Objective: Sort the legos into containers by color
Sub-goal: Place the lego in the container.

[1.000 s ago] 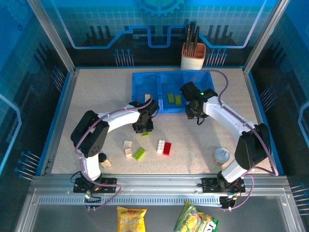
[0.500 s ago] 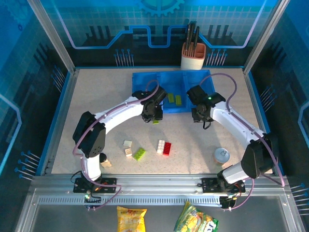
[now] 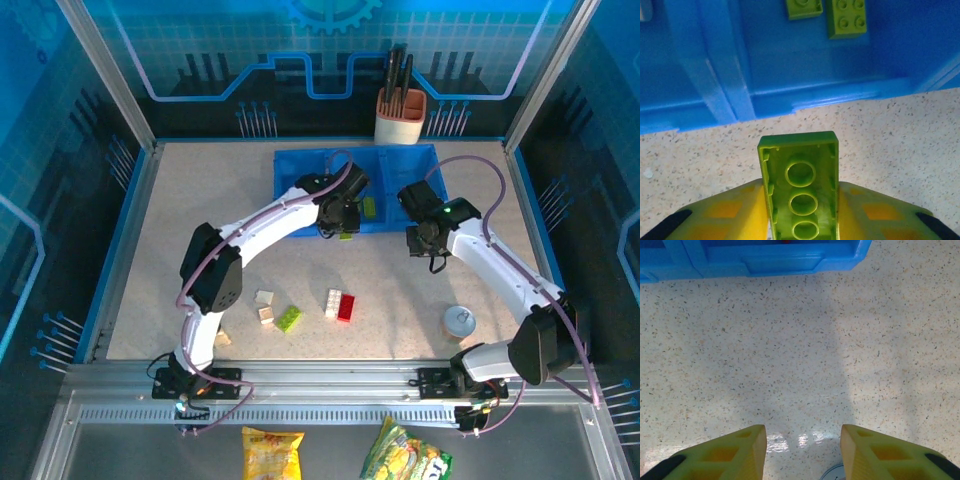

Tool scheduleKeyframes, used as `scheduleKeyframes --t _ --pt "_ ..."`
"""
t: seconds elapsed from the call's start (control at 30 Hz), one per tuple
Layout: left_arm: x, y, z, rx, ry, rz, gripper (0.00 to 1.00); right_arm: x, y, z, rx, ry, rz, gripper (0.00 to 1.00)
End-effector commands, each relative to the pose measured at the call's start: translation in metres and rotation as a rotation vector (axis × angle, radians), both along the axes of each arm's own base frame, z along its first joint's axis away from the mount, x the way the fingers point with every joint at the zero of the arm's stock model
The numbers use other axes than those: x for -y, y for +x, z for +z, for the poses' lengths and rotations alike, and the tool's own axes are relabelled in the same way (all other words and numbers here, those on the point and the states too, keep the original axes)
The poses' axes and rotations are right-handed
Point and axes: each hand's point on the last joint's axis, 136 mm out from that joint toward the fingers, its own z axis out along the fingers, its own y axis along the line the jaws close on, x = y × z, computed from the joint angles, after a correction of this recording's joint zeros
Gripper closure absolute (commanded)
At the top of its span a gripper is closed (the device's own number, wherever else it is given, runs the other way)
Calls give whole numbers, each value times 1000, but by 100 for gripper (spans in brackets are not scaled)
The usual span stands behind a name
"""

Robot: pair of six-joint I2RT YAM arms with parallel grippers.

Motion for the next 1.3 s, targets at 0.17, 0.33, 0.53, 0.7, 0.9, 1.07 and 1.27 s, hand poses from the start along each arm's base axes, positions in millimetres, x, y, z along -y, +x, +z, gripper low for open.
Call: scheduleKeyframes --t 0.17,0.33,0.53,0.7,0.9,1.07,1.27 --pt "11 45 20 183 94 35 62 12 -6 2 8 -10 -42 56" --pt "14 62 11 208 163 48 62 14 -4 5 15 -17 -36 56" --pt "13 77 2 241 219 66 61 25 -2 18 32 -58 -30 56" --pt "6 88 -7 278 292 76 60 33 -6 22 50 -51 -41 56" --pt "1 95 -24 287 356 80 59 38 -12 20 48 -40 -48 56" --pt "2 96 -40 274 374 79 58 38 -13 18 48 -33 -49 56" --pt "3 95 -48 257 368 86 52 38 -14 18 47 -29 -48 56"
